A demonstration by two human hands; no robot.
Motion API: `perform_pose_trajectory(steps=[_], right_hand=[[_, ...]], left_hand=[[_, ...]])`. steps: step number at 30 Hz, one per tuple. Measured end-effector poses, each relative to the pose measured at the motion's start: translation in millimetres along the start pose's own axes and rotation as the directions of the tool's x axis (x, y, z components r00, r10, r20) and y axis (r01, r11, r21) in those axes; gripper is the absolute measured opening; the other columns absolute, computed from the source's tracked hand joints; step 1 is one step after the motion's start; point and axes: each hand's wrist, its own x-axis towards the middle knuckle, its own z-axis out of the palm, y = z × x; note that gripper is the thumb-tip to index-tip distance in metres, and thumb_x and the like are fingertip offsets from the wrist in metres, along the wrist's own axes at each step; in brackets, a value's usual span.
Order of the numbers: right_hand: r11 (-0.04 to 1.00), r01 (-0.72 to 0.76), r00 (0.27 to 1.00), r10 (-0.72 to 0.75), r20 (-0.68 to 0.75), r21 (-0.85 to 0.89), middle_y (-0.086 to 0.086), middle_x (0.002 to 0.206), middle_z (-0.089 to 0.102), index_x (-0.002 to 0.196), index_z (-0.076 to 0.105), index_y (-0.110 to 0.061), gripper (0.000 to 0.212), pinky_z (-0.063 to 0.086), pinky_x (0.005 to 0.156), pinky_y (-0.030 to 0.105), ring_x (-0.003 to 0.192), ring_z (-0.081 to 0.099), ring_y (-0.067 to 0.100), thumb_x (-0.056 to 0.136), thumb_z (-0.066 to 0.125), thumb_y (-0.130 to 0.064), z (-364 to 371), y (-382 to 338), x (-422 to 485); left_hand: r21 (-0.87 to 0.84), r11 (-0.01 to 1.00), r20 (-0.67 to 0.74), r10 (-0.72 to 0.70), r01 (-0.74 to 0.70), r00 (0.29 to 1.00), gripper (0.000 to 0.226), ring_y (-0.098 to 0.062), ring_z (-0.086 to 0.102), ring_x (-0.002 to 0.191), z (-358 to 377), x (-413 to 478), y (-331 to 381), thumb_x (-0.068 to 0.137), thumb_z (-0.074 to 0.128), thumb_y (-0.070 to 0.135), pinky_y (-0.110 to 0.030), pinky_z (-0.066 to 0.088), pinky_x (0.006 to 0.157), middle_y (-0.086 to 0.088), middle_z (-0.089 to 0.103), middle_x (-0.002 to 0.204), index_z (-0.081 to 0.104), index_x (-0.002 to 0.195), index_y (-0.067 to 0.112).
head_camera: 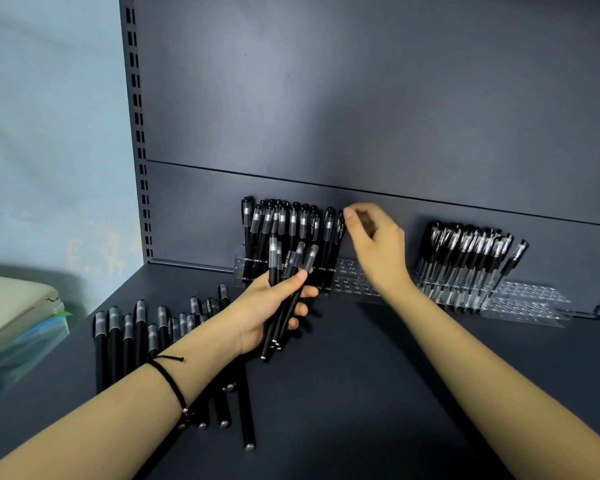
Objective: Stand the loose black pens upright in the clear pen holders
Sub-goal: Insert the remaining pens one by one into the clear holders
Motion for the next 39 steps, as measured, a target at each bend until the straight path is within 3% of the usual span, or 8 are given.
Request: perform_pose_trajectory(steps=[5, 8, 11, 15, 20, 31, 36, 39], right_hand=[[0.985, -0.162, 0.944, 0.138, 0.301, 0.057, -0.007, 0.076, 0.066, 0.086, 0.062, -0.027, 0.013, 0.05, 0.061, 0.022, 0.064, 0.059, 0.008, 0.086, 0.068, -0.038, 5.2, -23.4, -17.5], [0.956, -0.272, 0.882, 0.201, 0.425, 0.113, -0.001, 0.078, 0.07, 0.096, 0.061, -0.021, 0.015, 0.046, 0.049, 0.02, 0.062, 0.063, 0.009, 0.086, 0.072, -0.025, 7.6, -26.5, -21.8], [0.899, -0.359, 0.894, 0.254, 0.369, 0.25, 0.002, 0.08, 0.069, 0.11, 0.062, -0.011, 0.022, 0.047, 0.048, 0.02, 0.067, 0.064, 0.011, 0.089, 0.067, -0.012, 5.1, -23.7, -16.0], [0.822, -0.33, 0.938, 0.342, 0.061, 0.463, 0.0, 0.081, 0.066, 0.107, 0.06, -0.017, 0.019, 0.049, 0.048, 0.018, 0.065, 0.062, 0.011, 0.093, 0.059, -0.004, -7.9, -13.3, 10.5], [0.95, -0.176, 0.953, 0.23, -0.197, 0.257, -0.006, 0.082, 0.064, 0.114, 0.063, -0.02, 0.023, 0.054, 0.055, 0.024, 0.061, 0.058, -0.002, 0.094, 0.059, -0.009, -25.2, 9.2, 35.4], [0.977, -0.117, 0.98, 0.142, -0.137, 0.178, -0.007, 0.083, 0.065, 0.117, 0.064, -0.015, 0.027, 0.054, 0.055, 0.016, 0.07, 0.062, 0.008, 0.092, 0.062, -0.005, -10.1, 24.9, 33.3], [0.987, -0.162, 0.985, 0.163, 0.056, -0.007, -0.004, 0.092, 0.07, 0.118, 0.067, -0.021, 0.025, 0.059, 0.074, 0.04, 0.082, 0.07, 0.018, 0.095, 0.06, -0.025, -3.0, 40.5, 22.9], [0.981, -0.175, 0.98, 0.182, 0.084, -0.084, -0.005, 0.101, 0.069, 0.125, 0.064, -0.024, 0.033, 0.056, 0.082, 0.04, 0.088, 0.068, 0.02, 0.099, 0.047, -0.036, -2.3, 38.1, 16.1]], left_hand=[[0.003, 0.999, -0.027, 0.042, -0.042, 0.999, 0.03, -0.008, 0.062, 0.056, 1.1, 1.1, -0.4, 0.092, 0.062, 0.026, -0.021, 0.048, 0.049, -0.001, 0.076, 0.086, 0.061, 0.117, 0.009], [-0.011, 0.999, -0.049, 0.045, -0.045, 0.998, 0.03, -0.008, 0.067, 0.061, 0.6, 0.8, -0.8, 0.09, 0.066, 0.022, -0.022, 0.053, 0.052, -0.003, 0.076, 0.092, 0.064, 0.116, 0.009], [-0.044, 0.999, -0.065, 0.029, -0.032, 0.998, 0.026, -0.01, 0.068, 0.06, 1.4, 0.6, -0.3, 0.091, 0.064, 0.023, -0.022, 0.054, 0.052, -0.004, 0.077, 0.092, 0.063, 0.116, 0.016], [0.054, 0.998, -0.073, -0.022, 0.026, 0.997, 0.028, -0.007, 0.048, 0.042, 0.2, 2.1, -2.2, 0.094, 0.058, 0.035, -0.018, 0.039, 0.039, -0.002, 0.074, 0.075, 0.062, 0.113, 0.015], [0.065, 0.996, -0.069, -0.055, 0.059, 0.996, 0.03, -0.006, 0.028, 0.038, -2.9, 6.1, -4.4, 0.097, 0.054, 0.038, -0.017, 0.024, 0.035, 0.002, 0.048, 0.059, 0.055, 0.11, 0.011], [-0.02, 0.992, -0.018, -0.127, 0.126, 0.992, 0.013, -0.007, 0.028, 0.037, -5.5, 4.5, -2.0, 0.098, 0.055, 0.023, -0.018, 0.022, 0.036, 0.001, 0.045, 0.061, 0.044, 0.099, 0.015], [-0.016, 0.99, 0.005, -0.139, 0.139, 0.99, 0.015, -0.008, 0.029, 0.039, -6.3, 5.5, -1.2, 0.098, 0.052, 0.022, -0.018, 0.024, 0.036, 0.0, 0.046, 0.064, 0.042, 0.09, 0.014], [-0.015, 0.989, 0.018, -0.144, 0.145, 0.989, 0.016, -0.009, 0.031, 0.04, -4.6, 4.7, -0.2, 0.096, 0.048, 0.016, -0.019, 0.024, 0.037, -0.001, 0.047, 0.064, 0.041, 0.082, 0.014]])
